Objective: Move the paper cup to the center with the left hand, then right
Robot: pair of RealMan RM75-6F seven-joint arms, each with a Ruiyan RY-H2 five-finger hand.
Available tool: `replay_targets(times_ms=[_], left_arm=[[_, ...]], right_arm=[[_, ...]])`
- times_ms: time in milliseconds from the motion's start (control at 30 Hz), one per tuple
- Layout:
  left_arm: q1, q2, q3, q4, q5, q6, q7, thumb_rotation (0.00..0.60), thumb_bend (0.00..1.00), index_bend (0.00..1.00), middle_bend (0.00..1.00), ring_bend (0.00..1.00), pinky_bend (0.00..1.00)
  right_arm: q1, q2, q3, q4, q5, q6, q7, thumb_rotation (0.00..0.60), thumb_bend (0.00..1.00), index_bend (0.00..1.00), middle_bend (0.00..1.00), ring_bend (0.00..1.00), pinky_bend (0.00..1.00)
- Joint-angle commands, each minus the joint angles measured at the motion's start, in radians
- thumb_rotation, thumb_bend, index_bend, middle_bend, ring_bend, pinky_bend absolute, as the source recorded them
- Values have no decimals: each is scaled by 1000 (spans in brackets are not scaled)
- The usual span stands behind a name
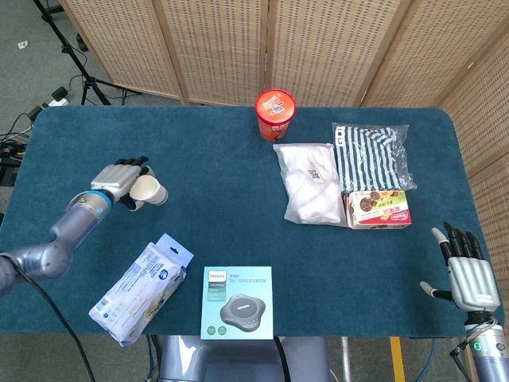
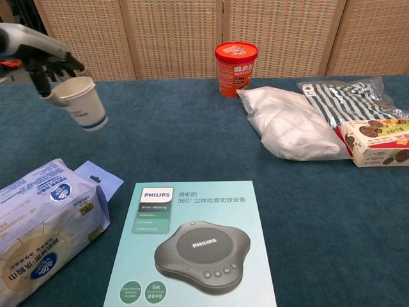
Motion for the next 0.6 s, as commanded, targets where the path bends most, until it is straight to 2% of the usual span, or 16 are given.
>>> replay_targets(times_ms=[33,400,600], left_arm=[[-88,-65,22,14,-77,33,66,600,374,324,0,0,0],[-260,-202,0,34,-167,41,156,600,374,329,0,0,0],[-344,-300,-4,76,-214,79,210,600,361,329,0,0,0]], right_arm=[[4,-1,3,5,9,-8,5,600,53,69,0,0,0],[10,3,13,24,33,-29,45,600,53,68,0,0,0],[9,11,13,31,35,-35,78,600,53,69,0,0,0]])
